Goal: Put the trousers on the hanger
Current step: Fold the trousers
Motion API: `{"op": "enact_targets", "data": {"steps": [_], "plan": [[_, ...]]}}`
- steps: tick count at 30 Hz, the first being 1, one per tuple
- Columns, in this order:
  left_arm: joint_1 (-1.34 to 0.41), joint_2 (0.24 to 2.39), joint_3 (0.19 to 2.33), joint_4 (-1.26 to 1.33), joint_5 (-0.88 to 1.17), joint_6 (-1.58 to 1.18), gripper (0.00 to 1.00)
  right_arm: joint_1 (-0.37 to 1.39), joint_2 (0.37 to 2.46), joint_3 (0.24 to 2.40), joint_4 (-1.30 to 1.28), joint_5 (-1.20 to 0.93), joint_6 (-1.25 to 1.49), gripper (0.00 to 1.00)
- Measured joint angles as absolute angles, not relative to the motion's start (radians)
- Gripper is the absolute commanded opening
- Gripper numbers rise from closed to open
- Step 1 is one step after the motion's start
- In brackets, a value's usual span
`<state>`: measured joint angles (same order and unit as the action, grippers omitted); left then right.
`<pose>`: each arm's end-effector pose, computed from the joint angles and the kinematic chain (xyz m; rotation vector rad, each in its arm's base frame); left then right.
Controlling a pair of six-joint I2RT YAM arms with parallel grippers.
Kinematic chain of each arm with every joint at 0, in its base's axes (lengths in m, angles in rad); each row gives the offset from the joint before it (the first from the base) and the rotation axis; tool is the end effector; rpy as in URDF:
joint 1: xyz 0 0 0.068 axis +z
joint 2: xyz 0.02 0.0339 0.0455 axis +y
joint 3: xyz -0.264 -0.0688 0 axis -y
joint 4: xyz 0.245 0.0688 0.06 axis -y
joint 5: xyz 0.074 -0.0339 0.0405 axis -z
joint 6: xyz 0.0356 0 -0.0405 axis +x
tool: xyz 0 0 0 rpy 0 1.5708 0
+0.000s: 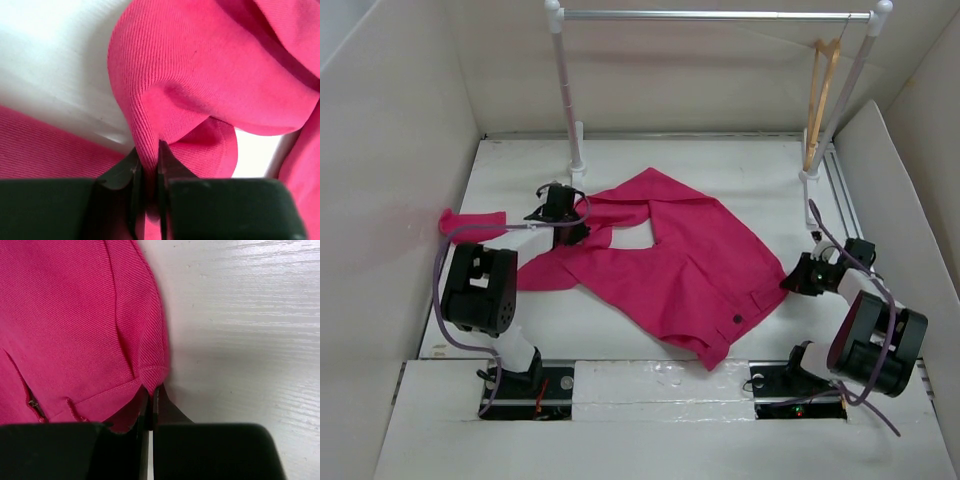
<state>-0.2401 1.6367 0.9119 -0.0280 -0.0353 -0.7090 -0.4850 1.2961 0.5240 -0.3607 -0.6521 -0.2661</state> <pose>0.3311 -0.0798 0.1845 -0.5667 2.2948 -0.4310 0.1951 -0.0784 0.1470 0.0842 2.4526 0.5700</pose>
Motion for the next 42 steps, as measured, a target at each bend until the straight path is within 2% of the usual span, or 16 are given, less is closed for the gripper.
{"op": "enact_targets", "data": {"steps": [4, 9, 16, 20, 21, 22, 23, 25, 26, 34, 38, 42], "plan": [[-0.240, 1.617, 0.945, -0.083, -0.045, -0.694, 0.00, -0.490, 1.212, 0.543, -0.405, -0.617, -0.221, 0.00], [-0.239, 1.402, 1.013, -0.183, -0.146, -0.660, 0.00, -0.490, 1.077, 0.750, -0.480, -0.479, -0.182, 0.00], [-0.226, 1.179, 1.170, -0.266, -0.344, -0.601, 0.00, -0.536, 1.272, 0.989, -0.440, -0.315, -0.147, 0.02], [-0.184, 1.143, 1.174, -0.310, -0.390, -0.570, 0.00, -0.556, 1.441, 1.087, -0.429, -0.253, -0.110, 0.39], [-0.170, 1.144, 1.172, -0.316, -0.393, -0.565, 0.00, -0.557, 1.483, 1.113, -0.425, -0.250, -0.109, 0.40], [-0.160, 1.148, 1.171, -0.326, -0.394, -0.561, 0.00, -0.557, 1.525, 1.143, -0.427, -0.250, -0.108, 0.37], [-0.154, 1.155, 1.169, -0.334, -0.397, -0.558, 0.00, -0.554, 1.563, 1.175, -0.429, -0.249, -0.111, 0.24], [-0.149, 1.168, 1.169, -0.346, -0.403, -0.550, 0.00, -0.548, 1.613, 1.230, -0.432, -0.245, -0.117, 0.20], [-0.149, 1.174, 1.169, -0.351, -0.406, -0.547, 0.00, -0.543, 1.620, 1.249, -0.435, -0.244, -0.117, 0.00], [-0.149, 1.179, 1.155, -0.355, -0.450, -0.516, 0.00, -0.531, 1.561, 1.275, -0.408, -0.259, -0.115, 0.00], [-0.149, 1.224, 1.156, -0.340, -0.456, -0.506, 0.00, -0.517, 1.565, 1.260, -0.402, -0.262, -0.128, 0.47], [-0.149, 1.336, 1.194, -0.325, -0.455, -0.501, 0.00, -0.530, 1.537, 1.150, -0.376, -0.305, -0.152, 0.68]]}}
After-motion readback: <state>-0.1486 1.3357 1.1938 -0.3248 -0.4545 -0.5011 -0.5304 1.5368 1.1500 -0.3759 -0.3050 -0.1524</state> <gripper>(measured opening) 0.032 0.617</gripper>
